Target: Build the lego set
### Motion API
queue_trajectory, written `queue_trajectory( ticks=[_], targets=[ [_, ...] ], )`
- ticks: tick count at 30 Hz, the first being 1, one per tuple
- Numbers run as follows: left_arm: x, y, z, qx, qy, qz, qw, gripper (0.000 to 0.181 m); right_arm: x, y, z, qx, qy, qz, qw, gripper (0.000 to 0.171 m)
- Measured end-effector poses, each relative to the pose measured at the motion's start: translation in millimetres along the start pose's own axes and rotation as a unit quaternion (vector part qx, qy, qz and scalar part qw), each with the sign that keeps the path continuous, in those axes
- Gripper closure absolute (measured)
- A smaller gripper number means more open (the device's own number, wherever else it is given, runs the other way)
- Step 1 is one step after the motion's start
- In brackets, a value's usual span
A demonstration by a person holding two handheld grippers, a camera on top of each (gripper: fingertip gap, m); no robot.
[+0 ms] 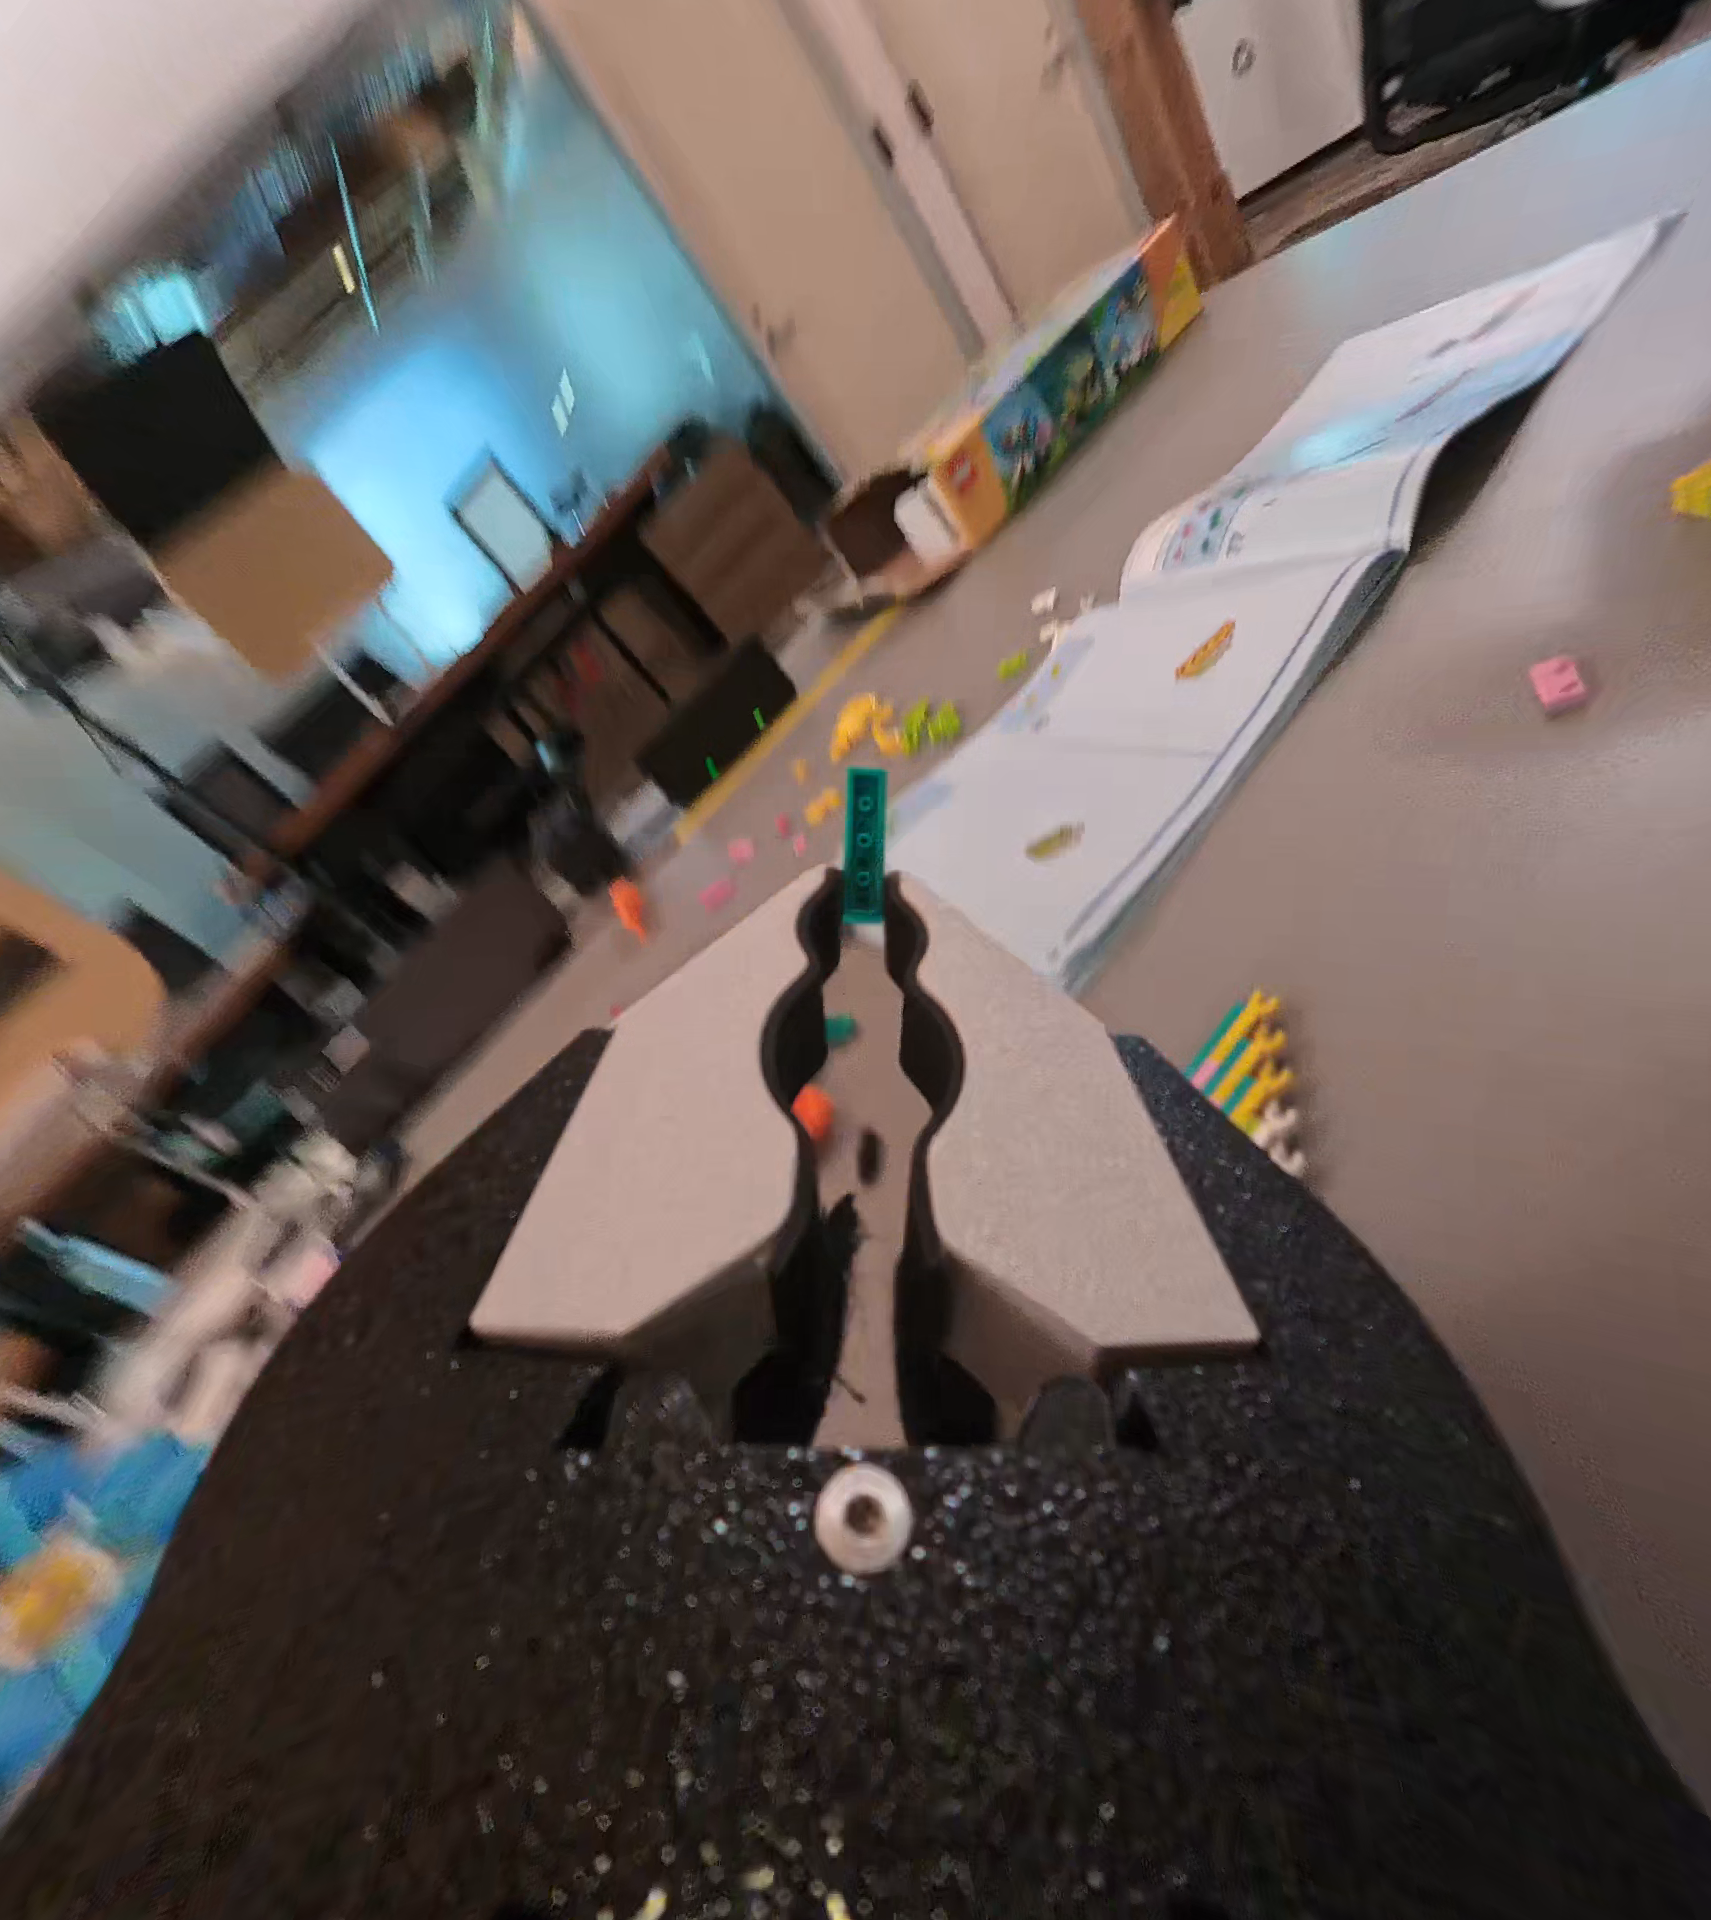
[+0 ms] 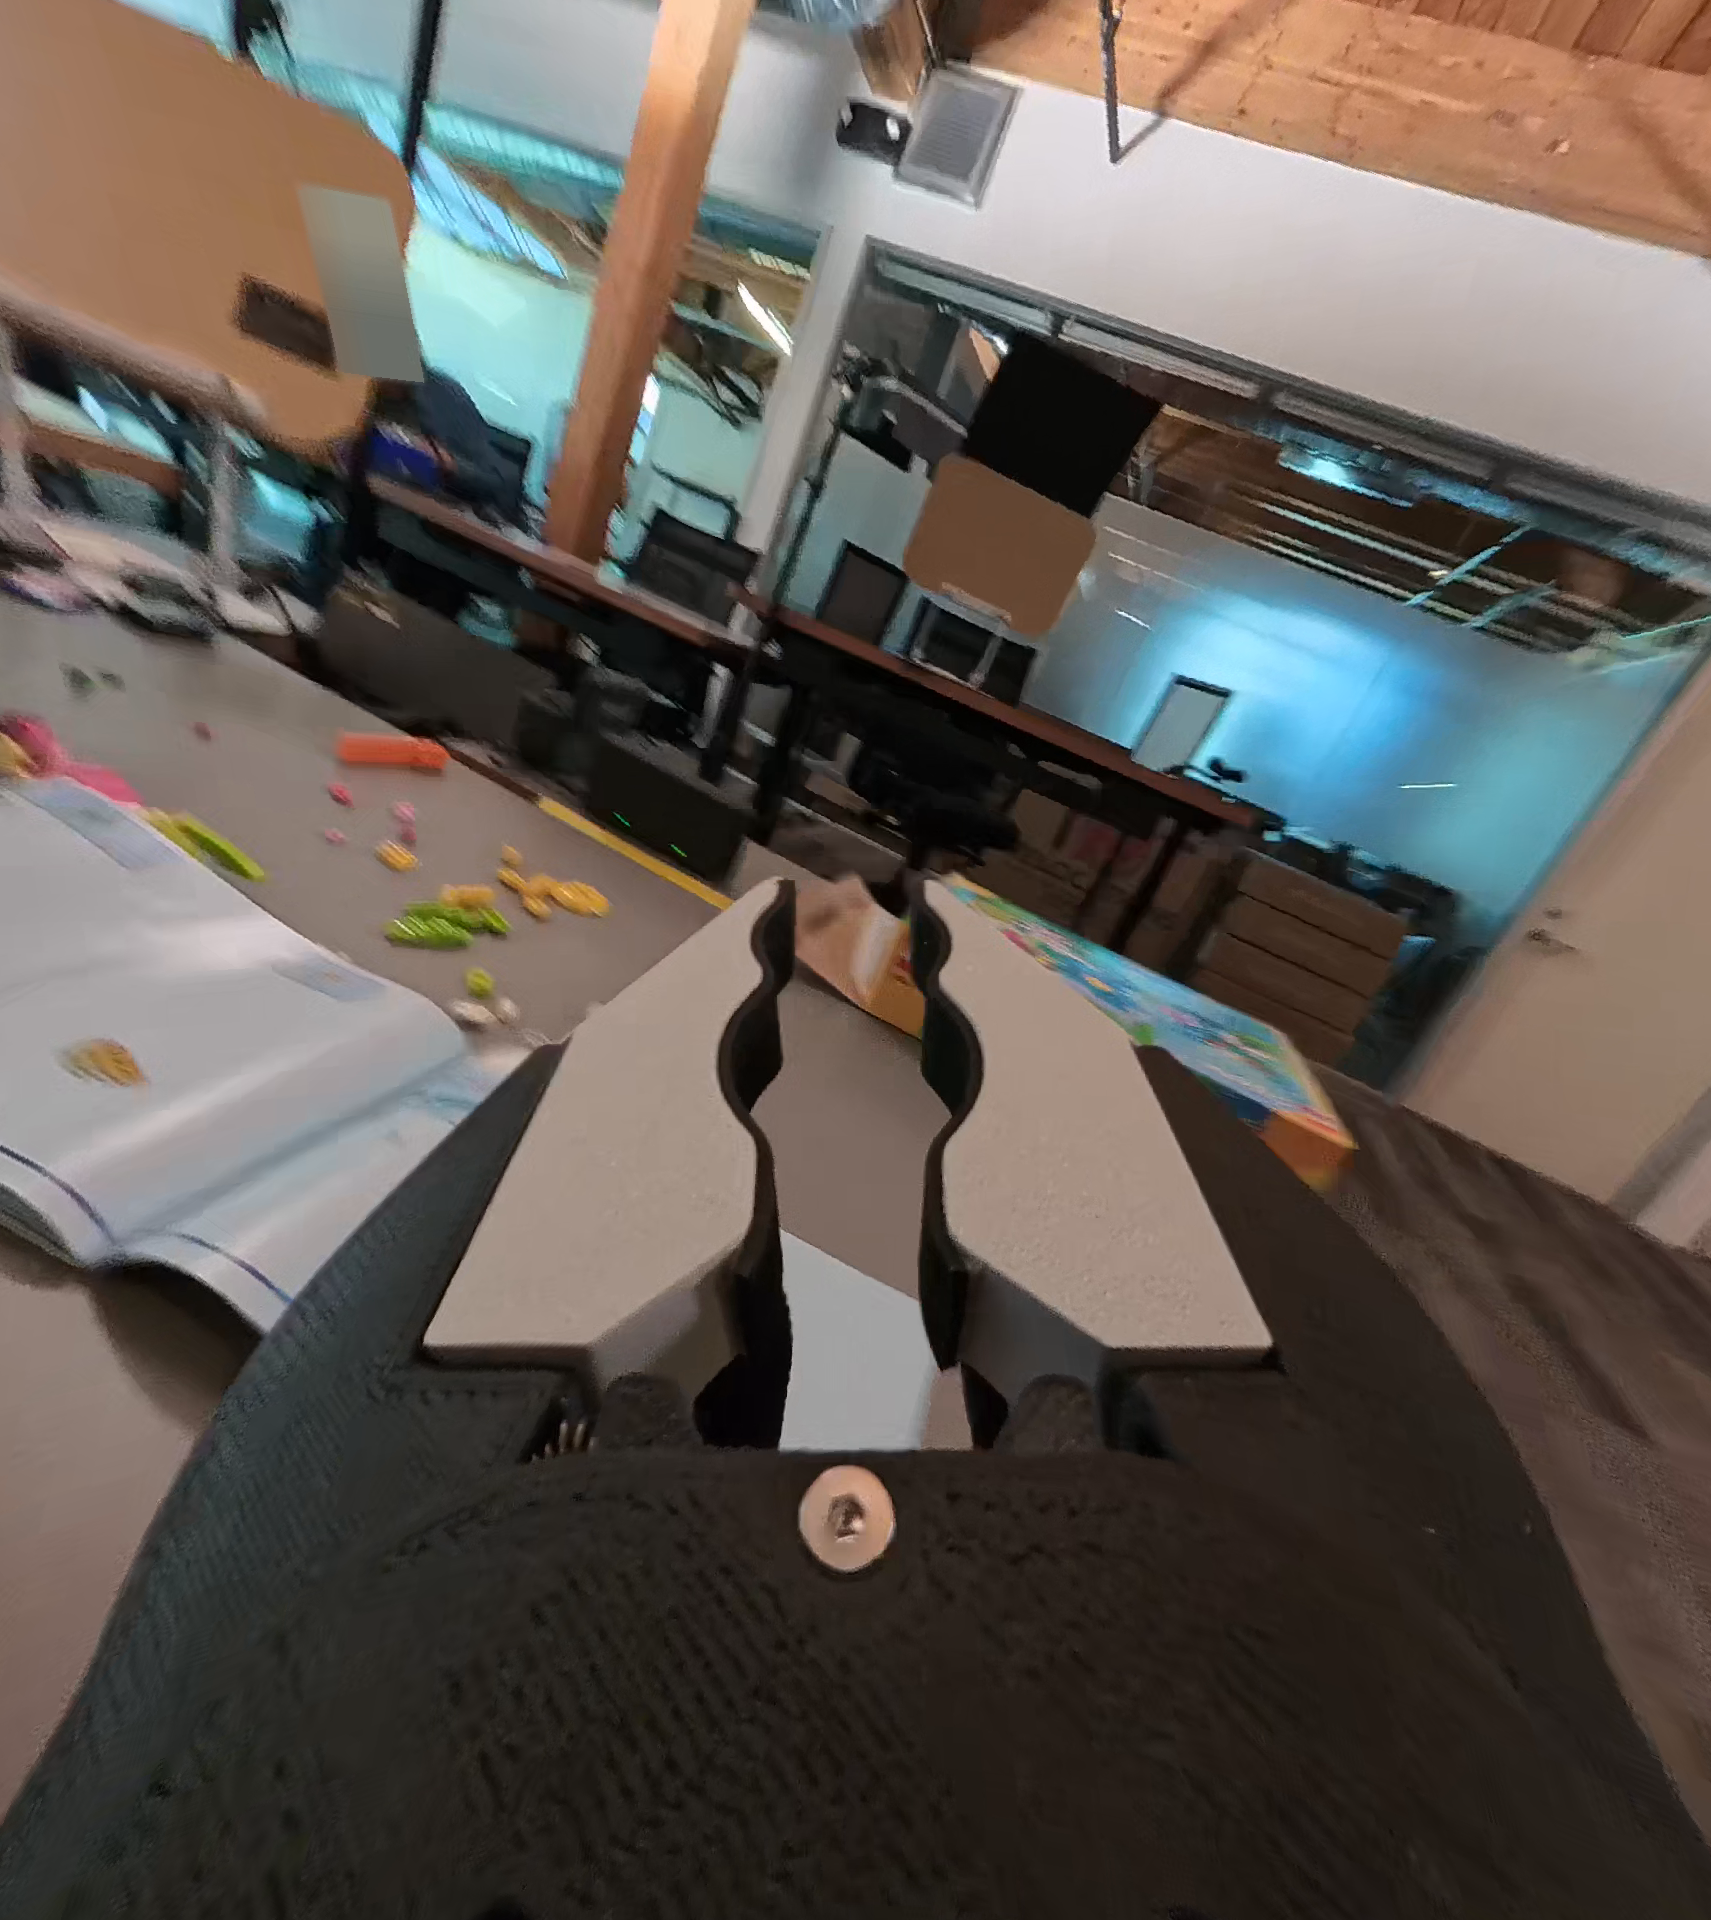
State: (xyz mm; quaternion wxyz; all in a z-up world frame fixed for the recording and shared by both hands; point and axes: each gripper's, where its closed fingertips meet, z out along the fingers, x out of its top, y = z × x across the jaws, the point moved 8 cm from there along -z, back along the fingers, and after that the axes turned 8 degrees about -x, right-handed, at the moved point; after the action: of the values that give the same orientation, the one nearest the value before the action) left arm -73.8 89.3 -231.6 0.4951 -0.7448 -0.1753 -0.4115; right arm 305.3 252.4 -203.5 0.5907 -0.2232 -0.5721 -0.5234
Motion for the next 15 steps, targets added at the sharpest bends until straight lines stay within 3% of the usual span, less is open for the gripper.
queue_trajectory(
  ticks=[2,4,8,11,15],
  targets=[
    [13,13,7,0.023,0.016,0.116,0.993,0.176,21,-18,4,0.077,0.017,0.092,0.993,0.160],
    [21,26,15,0.006,0.032,0.169,0.985,0.176,43,-49,11,0.203,0.018,0.181,0.962,0.163],
    [29,39,22,-0.032,0.061,0.196,0.978,0.176,65,-131,11,0.455,-0.111,0.273,0.840,0.152],
    [33,44,22,-0.052,0.078,0.206,0.974,0.176,63,-174,3,0.528,-0.166,0.277,0.786,0.153],
    [35,50,19,-0.071,0.092,0.216,0.970,0.176,53,-197,1,0.548,-0.197,0.293,0.759,0.152]
  ],
)
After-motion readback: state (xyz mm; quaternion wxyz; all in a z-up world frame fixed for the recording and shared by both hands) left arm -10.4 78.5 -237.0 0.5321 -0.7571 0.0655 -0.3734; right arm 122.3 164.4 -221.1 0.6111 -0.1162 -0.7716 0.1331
